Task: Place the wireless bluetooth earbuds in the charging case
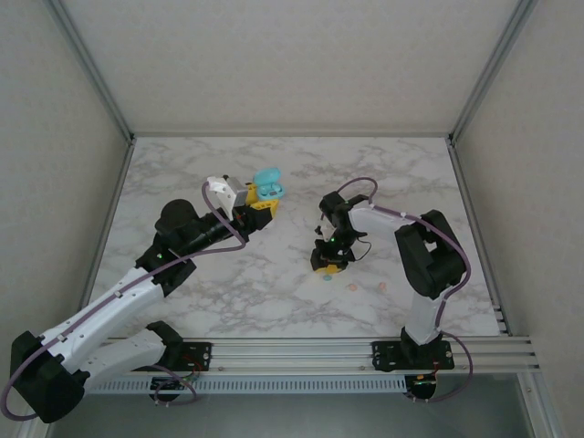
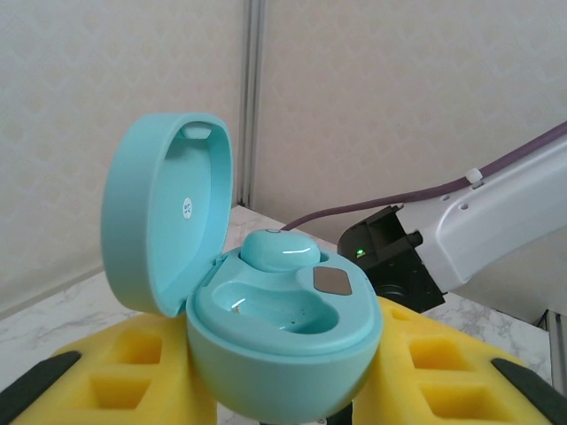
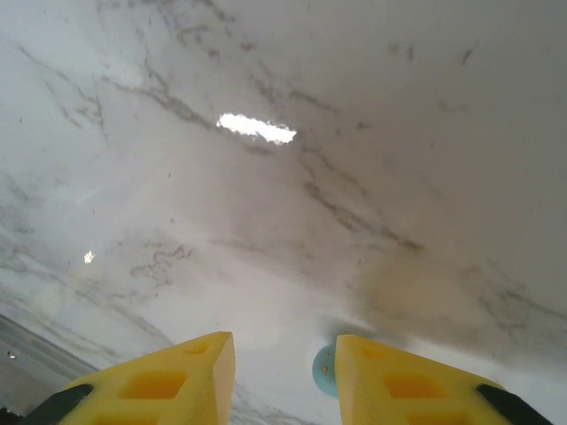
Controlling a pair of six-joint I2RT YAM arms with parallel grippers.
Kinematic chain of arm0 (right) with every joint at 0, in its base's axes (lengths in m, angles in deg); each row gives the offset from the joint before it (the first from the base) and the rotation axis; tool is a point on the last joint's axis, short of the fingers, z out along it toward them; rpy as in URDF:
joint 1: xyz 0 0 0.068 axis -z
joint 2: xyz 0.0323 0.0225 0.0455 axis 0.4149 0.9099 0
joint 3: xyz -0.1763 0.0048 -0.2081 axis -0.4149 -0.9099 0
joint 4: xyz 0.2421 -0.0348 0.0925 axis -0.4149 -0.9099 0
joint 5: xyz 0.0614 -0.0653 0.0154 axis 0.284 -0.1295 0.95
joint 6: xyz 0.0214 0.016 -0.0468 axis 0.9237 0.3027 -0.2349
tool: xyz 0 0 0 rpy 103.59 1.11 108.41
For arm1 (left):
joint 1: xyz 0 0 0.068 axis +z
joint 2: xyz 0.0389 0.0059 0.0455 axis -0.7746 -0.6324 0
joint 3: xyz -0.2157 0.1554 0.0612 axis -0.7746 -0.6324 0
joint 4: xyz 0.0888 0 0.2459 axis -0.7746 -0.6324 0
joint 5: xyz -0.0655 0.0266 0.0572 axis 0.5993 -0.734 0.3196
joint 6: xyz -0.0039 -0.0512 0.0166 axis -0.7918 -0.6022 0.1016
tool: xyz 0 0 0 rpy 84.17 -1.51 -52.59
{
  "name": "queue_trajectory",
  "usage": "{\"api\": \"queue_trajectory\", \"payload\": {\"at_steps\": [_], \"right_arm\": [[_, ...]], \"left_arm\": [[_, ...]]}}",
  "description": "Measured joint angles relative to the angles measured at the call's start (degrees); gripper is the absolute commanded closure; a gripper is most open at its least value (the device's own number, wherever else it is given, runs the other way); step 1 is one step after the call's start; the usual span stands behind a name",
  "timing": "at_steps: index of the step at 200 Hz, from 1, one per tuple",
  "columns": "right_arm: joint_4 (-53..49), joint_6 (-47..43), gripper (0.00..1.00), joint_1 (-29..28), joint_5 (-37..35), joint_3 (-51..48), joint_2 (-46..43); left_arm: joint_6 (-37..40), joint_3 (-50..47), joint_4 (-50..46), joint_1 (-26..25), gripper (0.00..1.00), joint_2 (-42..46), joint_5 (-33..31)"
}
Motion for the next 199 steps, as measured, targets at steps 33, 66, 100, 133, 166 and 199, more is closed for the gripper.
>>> {"api": "queue_trajectory", "payload": {"at_steps": [33, 66, 100, 133, 166, 199], "right_arm": [[-0.3, 0.0, 0.63, 0.0, -0.3, -0.9, -1.2], [-0.3, -0.5, 0.61, -0.1, -1.5, -0.8, -1.5], [-0.5, -3.9, 0.58, -0.8, -3.5, 1.0, -1.5], [-0.7, -9.9, 0.56, -3.4, -8.4, 2.0, -1.5], [-1.2, -13.8, 0.54, -5.0, -11.6, 2.6, -1.6], [-1.3, -14.6, 0.53, -5.0, -10.8, 5.0, 0.8]], "left_arm": [[0.0, 0.0, 0.0, 0.0, 0.78, 0.0, 0.0], [0.0, 0.0, 0.0, 0.0, 0.78, 0.0, 0.0], [0.0, 0.0, -0.1, 0.0, 0.78, 0.0, 0.0], [0.1, 0.0, -0.7, 0.0, 0.78, 0.5, -0.7], [0.7, 0.0, -1.6, 0.0, 0.78, 2.4, -1.6], [1.3, 0.0, -2.0, -0.1, 0.78, 3.7, -2.0]]}}
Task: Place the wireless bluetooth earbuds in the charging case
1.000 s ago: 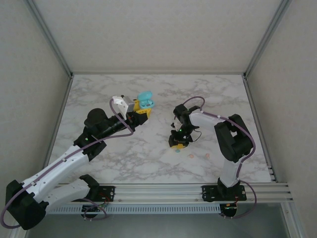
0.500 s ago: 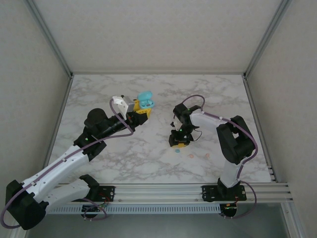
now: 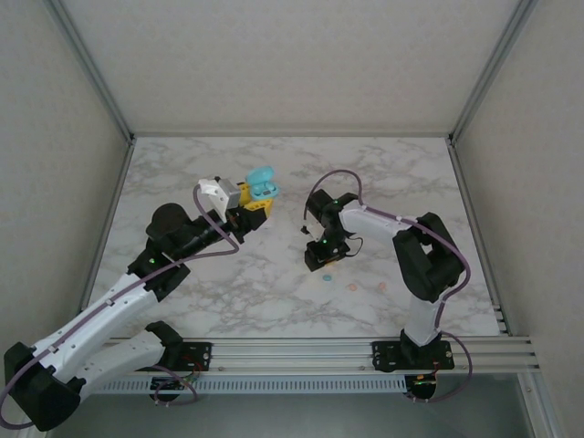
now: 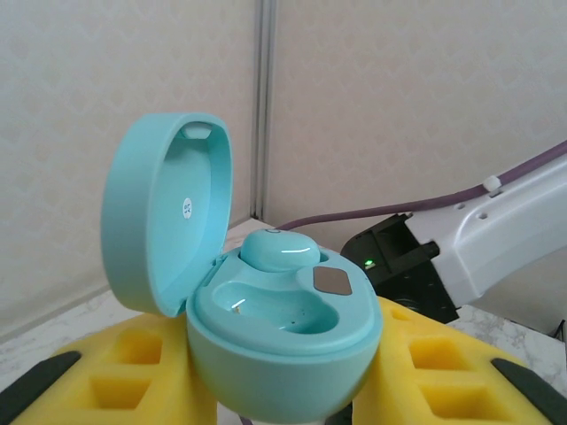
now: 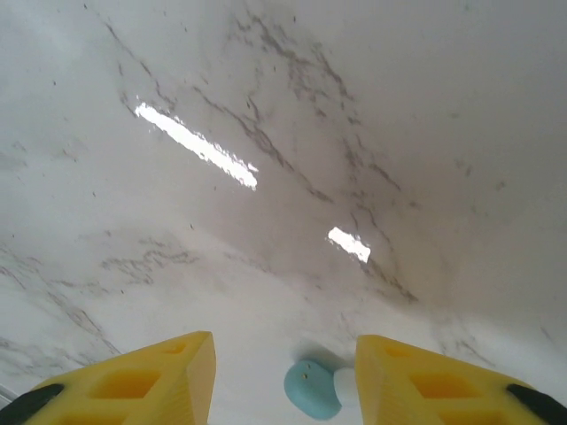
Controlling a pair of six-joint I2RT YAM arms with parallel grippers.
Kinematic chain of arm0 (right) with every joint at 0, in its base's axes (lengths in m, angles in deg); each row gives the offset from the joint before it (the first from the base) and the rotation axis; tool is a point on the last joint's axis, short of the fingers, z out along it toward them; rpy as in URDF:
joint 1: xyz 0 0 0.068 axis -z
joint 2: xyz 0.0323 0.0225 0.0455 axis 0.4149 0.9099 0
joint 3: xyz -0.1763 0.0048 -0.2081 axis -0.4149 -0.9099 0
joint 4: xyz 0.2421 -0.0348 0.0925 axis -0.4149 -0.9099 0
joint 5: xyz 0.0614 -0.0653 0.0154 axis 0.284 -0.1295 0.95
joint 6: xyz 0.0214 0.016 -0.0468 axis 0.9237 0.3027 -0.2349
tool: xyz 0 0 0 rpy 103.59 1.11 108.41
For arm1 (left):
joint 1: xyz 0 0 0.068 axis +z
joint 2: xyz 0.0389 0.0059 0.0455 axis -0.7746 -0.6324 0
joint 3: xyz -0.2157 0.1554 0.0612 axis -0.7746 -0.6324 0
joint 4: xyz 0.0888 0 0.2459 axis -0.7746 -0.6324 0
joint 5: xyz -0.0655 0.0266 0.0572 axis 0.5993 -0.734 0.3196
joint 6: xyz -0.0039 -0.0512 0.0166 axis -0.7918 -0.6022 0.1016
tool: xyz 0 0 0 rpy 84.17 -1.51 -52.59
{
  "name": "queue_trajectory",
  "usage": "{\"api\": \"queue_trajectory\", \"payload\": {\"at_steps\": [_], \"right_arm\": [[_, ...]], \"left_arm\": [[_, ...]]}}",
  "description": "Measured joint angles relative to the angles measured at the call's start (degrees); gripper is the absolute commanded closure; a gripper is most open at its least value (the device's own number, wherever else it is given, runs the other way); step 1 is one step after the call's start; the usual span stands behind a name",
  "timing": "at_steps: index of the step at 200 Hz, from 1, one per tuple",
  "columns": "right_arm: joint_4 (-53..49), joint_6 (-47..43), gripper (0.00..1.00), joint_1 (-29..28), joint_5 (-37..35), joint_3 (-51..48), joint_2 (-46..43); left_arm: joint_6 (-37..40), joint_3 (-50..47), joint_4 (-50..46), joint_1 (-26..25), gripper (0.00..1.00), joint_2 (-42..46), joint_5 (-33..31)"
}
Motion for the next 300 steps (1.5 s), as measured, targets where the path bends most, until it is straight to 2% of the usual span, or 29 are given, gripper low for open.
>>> {"api": "queue_trajectory", "payload": {"at_steps": [40, 163, 223, 290, 300], "right_arm": [[-0.5, 0.0, 0.53, 0.0, 0.3, 0.1, 2.9], [-3.5, 0.2, 0.55, 0.0, 0.3, -3.4, 0.4], [-3.5, 0.5, 0.62, 0.0, -0.5, -3.4, 0.2], [-3.9, 0.5, 0.63, -0.5, -2.3, -2.2, 0.2], [-3.9, 0.5, 0.66, -0.8, -2.3, -2.0, 0.2]], "left_arm": [[0.0, 0.0, -1.1, 0.0, 0.78, 0.2, -0.2], [0.0, 0.0, -1.2, 0.0, 0.78, 0.1, -0.2], [0.0, 0.0, -1.2, 0.0, 0.78, 0.1, -0.2], [0.0, 0.0, -1.2, 0.0, 0.78, 0.1, -0.2], [0.0, 0.0, -1.2, 0.0, 0.78, 0.1, -0.2]]}}
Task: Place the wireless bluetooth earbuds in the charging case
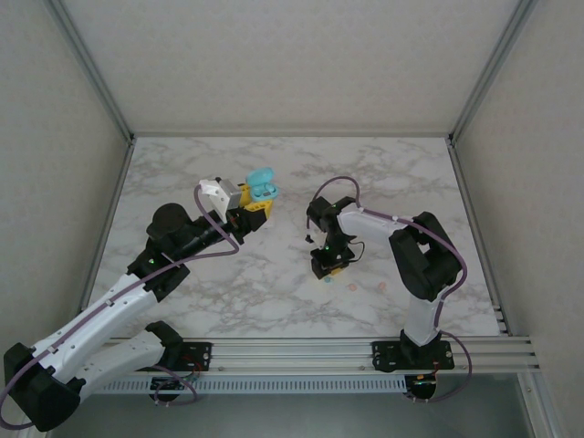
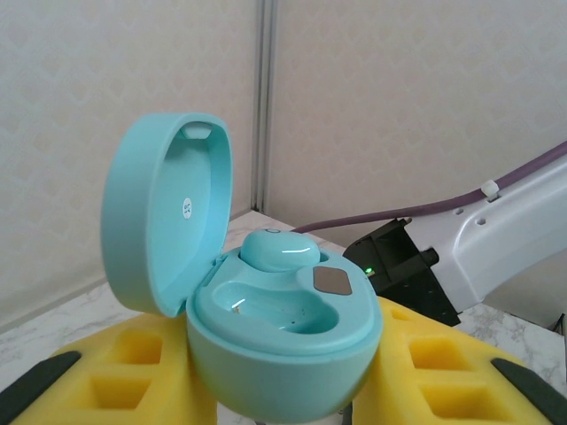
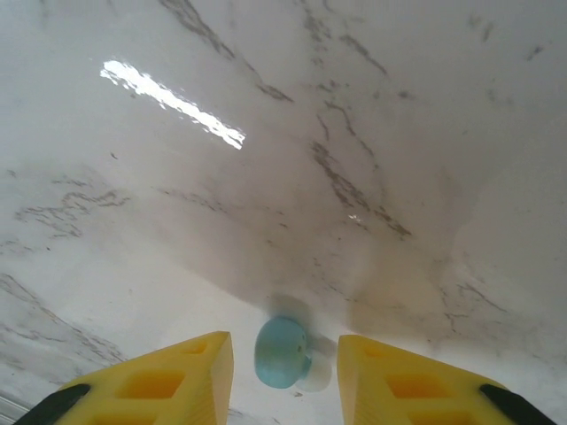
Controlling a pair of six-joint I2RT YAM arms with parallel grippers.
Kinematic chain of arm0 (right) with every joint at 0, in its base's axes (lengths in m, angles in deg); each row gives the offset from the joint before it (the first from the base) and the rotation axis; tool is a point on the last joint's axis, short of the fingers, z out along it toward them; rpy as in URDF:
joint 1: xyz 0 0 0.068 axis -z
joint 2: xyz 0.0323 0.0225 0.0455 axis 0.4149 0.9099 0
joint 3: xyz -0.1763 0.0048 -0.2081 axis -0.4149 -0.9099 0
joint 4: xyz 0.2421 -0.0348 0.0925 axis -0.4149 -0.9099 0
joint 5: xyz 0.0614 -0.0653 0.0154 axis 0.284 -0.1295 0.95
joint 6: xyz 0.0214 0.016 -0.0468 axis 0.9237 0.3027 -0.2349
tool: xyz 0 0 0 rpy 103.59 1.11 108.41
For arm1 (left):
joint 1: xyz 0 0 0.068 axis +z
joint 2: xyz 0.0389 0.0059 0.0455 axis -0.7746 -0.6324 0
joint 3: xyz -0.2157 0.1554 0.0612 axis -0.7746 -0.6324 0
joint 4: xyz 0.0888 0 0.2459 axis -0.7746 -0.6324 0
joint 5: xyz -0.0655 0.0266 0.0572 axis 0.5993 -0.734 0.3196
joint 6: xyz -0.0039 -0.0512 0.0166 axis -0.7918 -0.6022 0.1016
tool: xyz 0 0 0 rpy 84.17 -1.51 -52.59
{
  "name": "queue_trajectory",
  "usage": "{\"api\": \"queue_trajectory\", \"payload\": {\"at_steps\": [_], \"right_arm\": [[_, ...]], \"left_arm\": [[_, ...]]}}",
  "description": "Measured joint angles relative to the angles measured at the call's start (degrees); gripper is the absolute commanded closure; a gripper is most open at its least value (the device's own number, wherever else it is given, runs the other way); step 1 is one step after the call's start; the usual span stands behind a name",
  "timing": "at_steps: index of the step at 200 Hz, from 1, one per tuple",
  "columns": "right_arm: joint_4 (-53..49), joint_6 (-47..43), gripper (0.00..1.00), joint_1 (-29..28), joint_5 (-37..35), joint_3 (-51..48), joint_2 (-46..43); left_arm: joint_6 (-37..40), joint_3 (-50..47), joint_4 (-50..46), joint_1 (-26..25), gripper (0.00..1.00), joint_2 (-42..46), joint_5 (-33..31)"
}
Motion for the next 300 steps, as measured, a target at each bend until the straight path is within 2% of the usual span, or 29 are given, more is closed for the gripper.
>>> {"api": "queue_trajectory", "payload": {"at_steps": [91, 124, 181, 220, 253, 270, 300], "right_arm": [[-0.5, 0.2, 0.73, -1.3, -2.6, 0.1, 1.9], [-0.5, 0.8, 0.82, -1.4, -3.1, 0.2, 2.1], [-0.6, 3.3, 0.84, -1.4, -3.9, 0.9, 0.7], [-0.1, 5.8, 0.84, -0.5, -4.5, 1.2, -8.4], [0.5, 8.0, 0.84, 4.5, -3.4, 2.0, -20.3], [0.5, 9.0, 0.84, 6.4, -2.1, 4.2, -25.6], [-0.4, 10.2, 0.83, 6.5, 1.0, 10.8, -30.9]], "left_arm": [[0.0, 0.0, 0.0, 0.0, 0.78, -0.6, 0.0], [0.0, 0.0, 0.0, 0.0, 0.78, -0.6, 0.0], [1.0, 0.0, -0.9, 0.0, 0.78, -0.7, 0.0], [1.4, 0.3, -0.5, 0.0, 0.78, -3.8, 0.1], [1.4, 1.3, 0.5, 0.0, 0.78, -8.3, 0.2], [1.4, 1.7, 0.7, 0.0, 0.78, -9.6, 0.2], [1.3, 2.2, 0.8, 0.0, 0.78, -10.1, 0.2]]}}
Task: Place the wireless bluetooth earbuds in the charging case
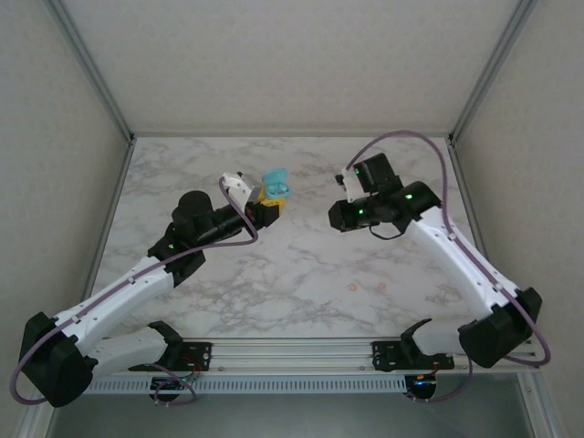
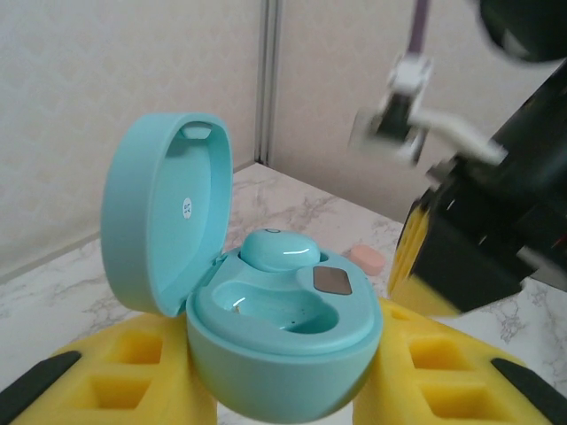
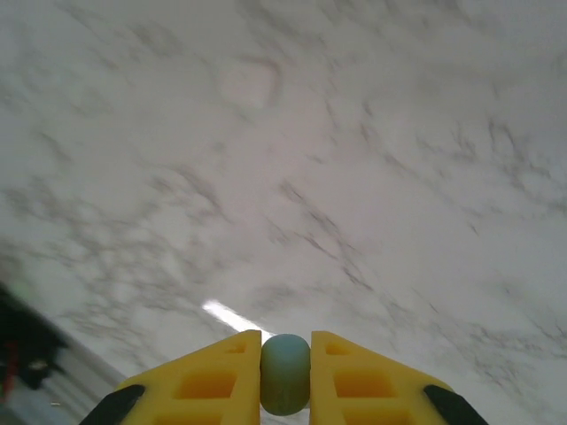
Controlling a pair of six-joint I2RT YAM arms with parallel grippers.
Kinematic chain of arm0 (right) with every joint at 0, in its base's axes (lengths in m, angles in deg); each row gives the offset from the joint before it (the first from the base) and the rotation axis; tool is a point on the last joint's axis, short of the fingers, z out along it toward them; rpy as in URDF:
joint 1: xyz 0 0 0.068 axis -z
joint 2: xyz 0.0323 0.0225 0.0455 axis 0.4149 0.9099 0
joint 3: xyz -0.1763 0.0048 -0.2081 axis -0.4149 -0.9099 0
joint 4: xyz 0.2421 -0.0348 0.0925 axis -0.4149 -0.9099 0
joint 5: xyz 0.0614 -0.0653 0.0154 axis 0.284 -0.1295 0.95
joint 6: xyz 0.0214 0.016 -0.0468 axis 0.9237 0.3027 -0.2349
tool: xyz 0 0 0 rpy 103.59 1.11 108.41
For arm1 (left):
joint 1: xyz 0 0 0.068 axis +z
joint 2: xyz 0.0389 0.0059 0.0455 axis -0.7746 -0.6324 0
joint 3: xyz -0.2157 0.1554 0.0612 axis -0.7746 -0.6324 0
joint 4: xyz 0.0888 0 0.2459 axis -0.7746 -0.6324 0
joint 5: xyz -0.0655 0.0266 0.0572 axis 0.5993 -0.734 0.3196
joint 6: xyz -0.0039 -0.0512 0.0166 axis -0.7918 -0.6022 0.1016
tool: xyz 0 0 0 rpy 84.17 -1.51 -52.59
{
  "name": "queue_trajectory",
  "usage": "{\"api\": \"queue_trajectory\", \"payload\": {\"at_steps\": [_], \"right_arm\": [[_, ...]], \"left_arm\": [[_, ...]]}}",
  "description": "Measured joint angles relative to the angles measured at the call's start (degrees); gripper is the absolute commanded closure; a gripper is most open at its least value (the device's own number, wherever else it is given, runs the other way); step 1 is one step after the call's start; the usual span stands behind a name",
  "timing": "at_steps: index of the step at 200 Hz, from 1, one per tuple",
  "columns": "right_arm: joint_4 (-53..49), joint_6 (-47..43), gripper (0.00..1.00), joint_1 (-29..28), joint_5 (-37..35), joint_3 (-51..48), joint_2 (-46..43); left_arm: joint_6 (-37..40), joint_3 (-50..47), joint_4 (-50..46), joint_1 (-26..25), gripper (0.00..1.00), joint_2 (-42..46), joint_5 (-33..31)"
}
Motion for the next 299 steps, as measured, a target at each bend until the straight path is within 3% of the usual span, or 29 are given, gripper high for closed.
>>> {"api": "queue_trajectory", "payload": {"at_steps": [59, 142, 299], "right_arm": [[-2.4, 3.1, 0.83, 0.0, 5.4, 12.5, -4.7], [-2.2, 8.9, 0.83, 0.0, 12.2, 14.8, -5.0], [4.3, 16.9, 0.82, 0.0, 23.8, 20.9, 2.9]], "left_arm": [[0.4, -0.2, 1.3, 0.0, 0.78, 0.5, 0.0], [0.7, -2.1, 5.8, 0.0, 0.79, -1.5, 0.0], [1.5, -4.2, 7.7, 0.0, 0.79, -1.9, -0.3]]}}
